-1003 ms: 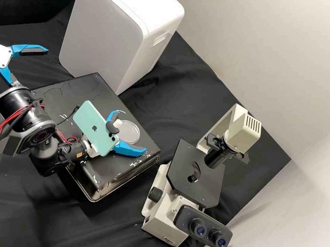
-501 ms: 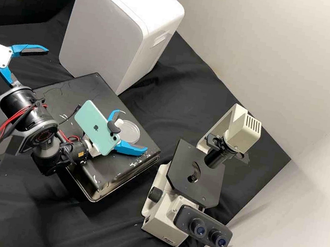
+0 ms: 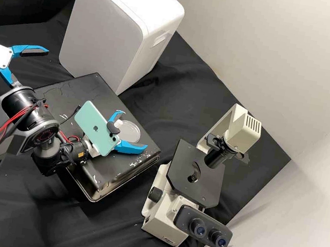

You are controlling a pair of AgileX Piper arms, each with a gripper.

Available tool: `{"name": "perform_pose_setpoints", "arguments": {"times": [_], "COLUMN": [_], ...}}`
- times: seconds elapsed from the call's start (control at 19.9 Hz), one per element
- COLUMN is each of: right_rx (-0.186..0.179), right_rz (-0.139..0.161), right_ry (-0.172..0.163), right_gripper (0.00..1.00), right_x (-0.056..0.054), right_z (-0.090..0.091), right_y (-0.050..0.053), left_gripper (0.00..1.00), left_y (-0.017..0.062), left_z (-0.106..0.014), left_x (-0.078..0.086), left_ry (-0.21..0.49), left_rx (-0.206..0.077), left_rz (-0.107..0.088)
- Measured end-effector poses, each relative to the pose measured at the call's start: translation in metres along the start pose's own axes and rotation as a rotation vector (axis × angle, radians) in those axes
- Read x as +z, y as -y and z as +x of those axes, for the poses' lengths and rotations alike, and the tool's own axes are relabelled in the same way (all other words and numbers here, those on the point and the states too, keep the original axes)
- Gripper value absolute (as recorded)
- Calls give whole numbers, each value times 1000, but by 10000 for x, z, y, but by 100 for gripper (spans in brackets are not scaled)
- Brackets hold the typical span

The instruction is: Place the petri dish on the microscope

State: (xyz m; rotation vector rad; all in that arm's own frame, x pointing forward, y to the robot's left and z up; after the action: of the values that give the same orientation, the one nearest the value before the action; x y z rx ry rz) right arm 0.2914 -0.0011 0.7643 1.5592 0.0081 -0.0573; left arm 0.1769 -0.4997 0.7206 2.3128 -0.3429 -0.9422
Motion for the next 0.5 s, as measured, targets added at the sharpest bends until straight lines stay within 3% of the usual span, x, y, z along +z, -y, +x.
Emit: {"name": "perform_pose_setpoints", "arguments": {"times": [0.15, 0.5], "right_rx": [0, 0], "right_rz": [0, 0], "right_ry": [0, 0], "right_gripper": [0, 0], "right_x": [0, 0], "right_z": [0, 0], "right_y": [0, 0], "left_gripper": [100, 100], "left_y": [-7, -7], "left_z": [7, 7], "left_x": [-2, -2], "left_ry": [1, 1], "left_rx": [3, 3], "left_rz": [-14, -16]}}
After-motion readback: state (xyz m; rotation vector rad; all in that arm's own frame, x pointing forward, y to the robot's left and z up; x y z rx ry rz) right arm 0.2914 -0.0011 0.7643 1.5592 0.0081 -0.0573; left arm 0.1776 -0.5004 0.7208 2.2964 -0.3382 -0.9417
